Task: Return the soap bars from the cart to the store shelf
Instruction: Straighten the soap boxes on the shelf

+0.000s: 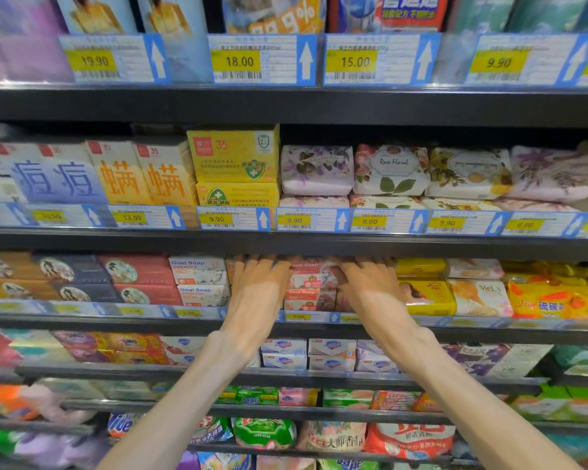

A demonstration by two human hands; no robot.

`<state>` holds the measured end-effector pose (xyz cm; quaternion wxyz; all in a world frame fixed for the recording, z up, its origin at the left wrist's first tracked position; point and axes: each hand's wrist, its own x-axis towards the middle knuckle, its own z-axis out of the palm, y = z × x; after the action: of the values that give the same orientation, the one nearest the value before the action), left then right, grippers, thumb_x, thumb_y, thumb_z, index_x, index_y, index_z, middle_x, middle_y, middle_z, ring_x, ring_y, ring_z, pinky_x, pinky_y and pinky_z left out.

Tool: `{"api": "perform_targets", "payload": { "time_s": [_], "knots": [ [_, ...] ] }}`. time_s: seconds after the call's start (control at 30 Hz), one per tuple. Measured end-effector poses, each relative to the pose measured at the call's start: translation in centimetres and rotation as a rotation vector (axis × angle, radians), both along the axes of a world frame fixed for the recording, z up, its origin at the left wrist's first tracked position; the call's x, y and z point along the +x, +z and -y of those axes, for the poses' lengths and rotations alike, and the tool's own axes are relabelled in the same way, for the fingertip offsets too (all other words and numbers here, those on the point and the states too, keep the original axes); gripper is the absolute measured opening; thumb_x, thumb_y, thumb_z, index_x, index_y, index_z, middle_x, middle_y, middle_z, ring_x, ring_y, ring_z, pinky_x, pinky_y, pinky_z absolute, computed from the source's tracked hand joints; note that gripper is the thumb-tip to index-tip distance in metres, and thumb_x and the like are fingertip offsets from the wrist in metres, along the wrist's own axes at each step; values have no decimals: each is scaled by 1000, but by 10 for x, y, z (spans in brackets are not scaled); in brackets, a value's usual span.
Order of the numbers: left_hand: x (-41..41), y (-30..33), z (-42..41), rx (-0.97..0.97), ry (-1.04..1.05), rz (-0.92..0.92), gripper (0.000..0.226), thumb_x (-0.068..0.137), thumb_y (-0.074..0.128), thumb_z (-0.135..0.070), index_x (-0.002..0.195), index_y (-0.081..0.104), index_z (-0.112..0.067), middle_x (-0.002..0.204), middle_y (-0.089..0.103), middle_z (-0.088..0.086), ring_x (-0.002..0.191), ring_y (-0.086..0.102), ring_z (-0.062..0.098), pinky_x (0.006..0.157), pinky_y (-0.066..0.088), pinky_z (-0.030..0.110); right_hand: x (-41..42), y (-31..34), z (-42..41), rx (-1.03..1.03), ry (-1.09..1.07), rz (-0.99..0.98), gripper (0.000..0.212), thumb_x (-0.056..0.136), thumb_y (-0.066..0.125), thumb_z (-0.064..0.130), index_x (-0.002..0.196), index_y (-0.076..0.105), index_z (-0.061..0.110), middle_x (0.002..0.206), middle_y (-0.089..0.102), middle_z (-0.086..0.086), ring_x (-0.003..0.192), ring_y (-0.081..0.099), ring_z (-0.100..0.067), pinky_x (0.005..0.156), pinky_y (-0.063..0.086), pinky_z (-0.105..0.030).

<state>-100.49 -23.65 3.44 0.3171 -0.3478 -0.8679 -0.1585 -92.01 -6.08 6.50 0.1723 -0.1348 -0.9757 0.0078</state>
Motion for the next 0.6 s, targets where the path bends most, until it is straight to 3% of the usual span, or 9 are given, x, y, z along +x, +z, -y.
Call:
{"api": "perform_targets", "payload": {
  "time_s": [0.07, 0.13, 0.33, 0.47, 0.6],
  "knots": [
    [0, -2, 1, 13, -7, -15, 22, 89, 74, -14, 111, 72, -15, 106, 70, 6, 101, 61, 34, 95, 38, 44, -1, -3, 0, 16, 5, -65, 21, 81, 79, 22, 102, 77, 18, 95, 74, -13, 85, 69, -42, 77, 54, -48],
    [0, -2, 1, 20, -15, -21, 24, 89, 73, -14, 113, 71, -15, 111, 69, 5, 106, 59, 33, 98, 35, 43, -1, -6, -1, 72, 0, -121, 24, 68, 89, 21, 89, 79, 16, 82, 74, -10, 72, 69, -40, 64, 56, -44],
    [-2, -5, 2, 22, -16, -14, 20, 89, 73, -14, 109, 71, -13, 109, 69, 7, 107, 58, 33, 102, 36, 45, 2, -7, 1, 102, 19, -130, 21, 73, 86, 22, 88, 78, 10, 85, 74, -12, 77, 68, -41, 68, 57, -43],
    [5, -3, 2, 28, -24, 53, 30, 99, 59, -28, 126, 65, -17, 123, 64, 5, 117, 53, 31, 108, 33, 46, 9, -10, -3, 123, 67, -216, 23, 85, 75, 31, 98, 73, 13, 96, 70, -11, 90, 64, -38, 79, 53, -44],
    [25, 4, -16, 6, -106, 96, 39, 96, 60, -35, 131, 59, -20, 127, 60, 1, 117, 50, 28, 107, 34, 48, 30, -20, -21, 159, 59, -345, 34, 88, 70, 32, 111, 65, 7, 100, 64, -15, 92, 58, -38, 84, 48, -46]
  ]
}}
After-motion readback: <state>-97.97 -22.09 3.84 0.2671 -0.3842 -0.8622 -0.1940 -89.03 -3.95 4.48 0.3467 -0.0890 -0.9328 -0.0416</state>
